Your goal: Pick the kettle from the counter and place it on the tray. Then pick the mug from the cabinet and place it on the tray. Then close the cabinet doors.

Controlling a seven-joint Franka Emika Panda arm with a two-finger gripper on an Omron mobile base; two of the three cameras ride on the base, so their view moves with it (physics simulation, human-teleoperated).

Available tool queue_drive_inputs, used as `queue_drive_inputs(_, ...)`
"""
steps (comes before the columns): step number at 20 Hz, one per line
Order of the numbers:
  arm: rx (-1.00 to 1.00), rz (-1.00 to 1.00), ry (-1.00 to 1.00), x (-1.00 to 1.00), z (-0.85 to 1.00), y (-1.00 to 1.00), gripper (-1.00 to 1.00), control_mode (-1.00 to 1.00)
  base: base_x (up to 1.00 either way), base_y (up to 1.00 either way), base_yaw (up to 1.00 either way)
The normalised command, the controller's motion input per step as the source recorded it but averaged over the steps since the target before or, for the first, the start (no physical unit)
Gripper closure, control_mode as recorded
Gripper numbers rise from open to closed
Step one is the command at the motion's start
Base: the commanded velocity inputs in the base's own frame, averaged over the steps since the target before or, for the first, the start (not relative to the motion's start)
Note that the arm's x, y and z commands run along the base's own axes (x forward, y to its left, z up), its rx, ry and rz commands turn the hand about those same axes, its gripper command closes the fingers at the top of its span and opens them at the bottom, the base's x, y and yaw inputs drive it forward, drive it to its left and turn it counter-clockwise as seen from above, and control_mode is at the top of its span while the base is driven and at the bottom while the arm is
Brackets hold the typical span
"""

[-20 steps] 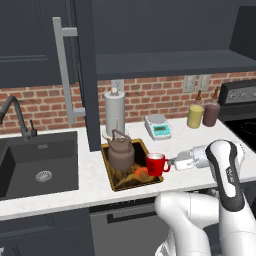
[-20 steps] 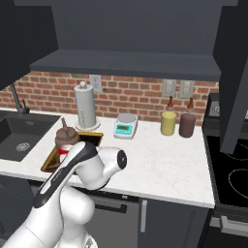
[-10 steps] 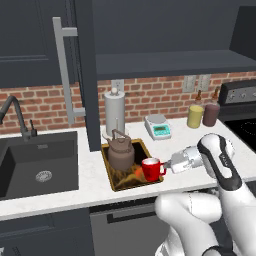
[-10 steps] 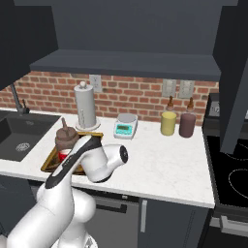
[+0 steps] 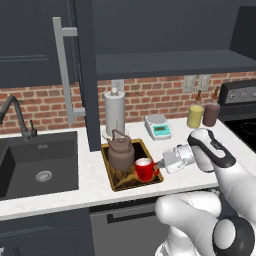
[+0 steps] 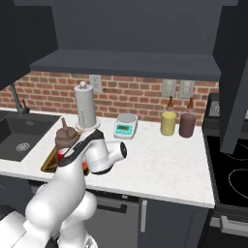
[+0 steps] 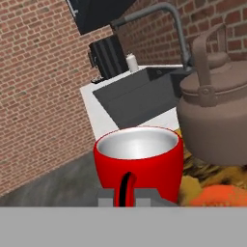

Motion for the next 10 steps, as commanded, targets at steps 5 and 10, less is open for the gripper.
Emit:
queue_drive_inputs(5, 0.00, 0.04, -0.06, 0.29, -0.16, 0.08, 1.00, -1.00, 0.00, 0.00, 0.00)
queue_drive_inputs(10, -0.02, 0.03, -0.07, 0.26, -0.28, 0.00, 1.00, -1.00, 0.00, 0.00, 0.00)
